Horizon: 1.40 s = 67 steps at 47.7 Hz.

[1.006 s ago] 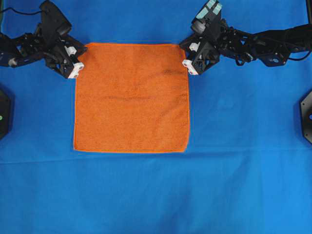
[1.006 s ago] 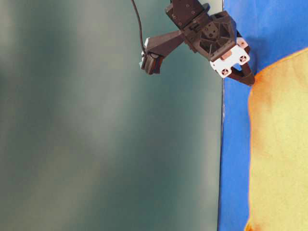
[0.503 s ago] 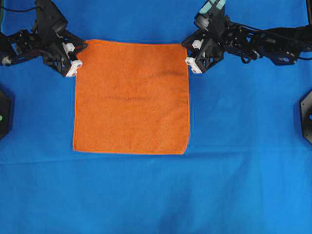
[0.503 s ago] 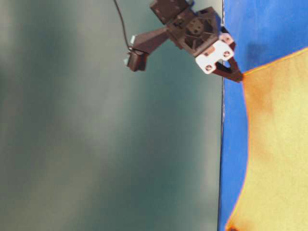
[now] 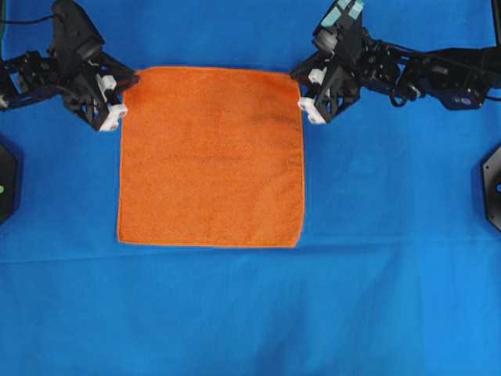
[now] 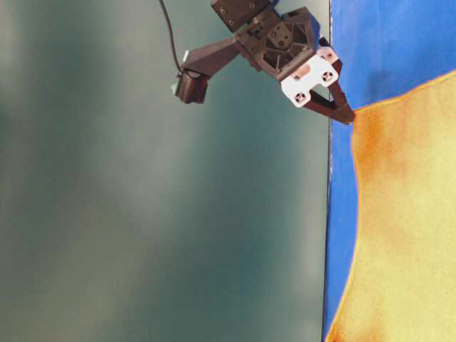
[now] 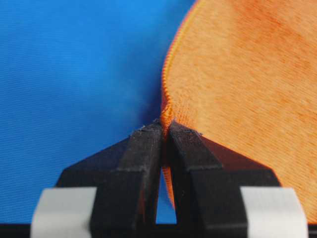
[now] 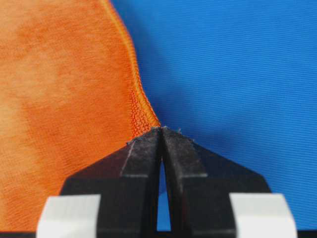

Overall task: Fold the orange towel.
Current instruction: 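Pull the far edge toward the near edge with both grippers, folding in half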

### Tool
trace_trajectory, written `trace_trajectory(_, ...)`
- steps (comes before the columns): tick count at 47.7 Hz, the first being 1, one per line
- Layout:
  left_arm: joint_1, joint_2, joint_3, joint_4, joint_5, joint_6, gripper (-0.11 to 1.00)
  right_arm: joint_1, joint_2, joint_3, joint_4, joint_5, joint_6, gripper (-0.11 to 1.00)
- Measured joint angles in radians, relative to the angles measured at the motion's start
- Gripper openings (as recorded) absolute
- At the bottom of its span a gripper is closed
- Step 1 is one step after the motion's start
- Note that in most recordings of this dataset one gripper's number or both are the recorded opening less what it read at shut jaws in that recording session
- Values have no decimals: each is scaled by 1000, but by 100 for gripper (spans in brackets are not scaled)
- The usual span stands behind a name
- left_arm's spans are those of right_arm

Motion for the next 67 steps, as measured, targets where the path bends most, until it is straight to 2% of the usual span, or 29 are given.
trace_trajectory(10, -92, -61, 26, 2, 48, -14, 2, 83, -61, 29, 2, 31, 5, 2)
trace_trajectory(21, -244, -179, 66, 0, 132, -46, 2, 206, -132, 67, 5, 87, 14, 2)
trace_trajectory(27, -356, -259, 98, 2, 167, -100, 2, 285, -166, 83, 6, 118, 38, 2)
trace_trajectory(34, -492, -321, 133, 0, 181, -202, 2, 385, -187, 98, 5, 156, 81, 2)
trace_trajectory(37, -549, -330, 137, 0, 179, -250, 2, 419, -187, 98, 6, 169, 100, 2)
trace_trajectory(45, -667, -298, 133, 0, 181, -307, 2, 483, -187, 100, 6, 176, 137, 2)
trace_trajectory(50, -701, -250, 121, 0, 179, -307, 2, 500, -189, 98, 6, 176, 143, 2)
trace_trajectory(67, -707, -118, 89, 2, 149, -307, 3, 502, -130, 81, 6, 178, 144, 2)
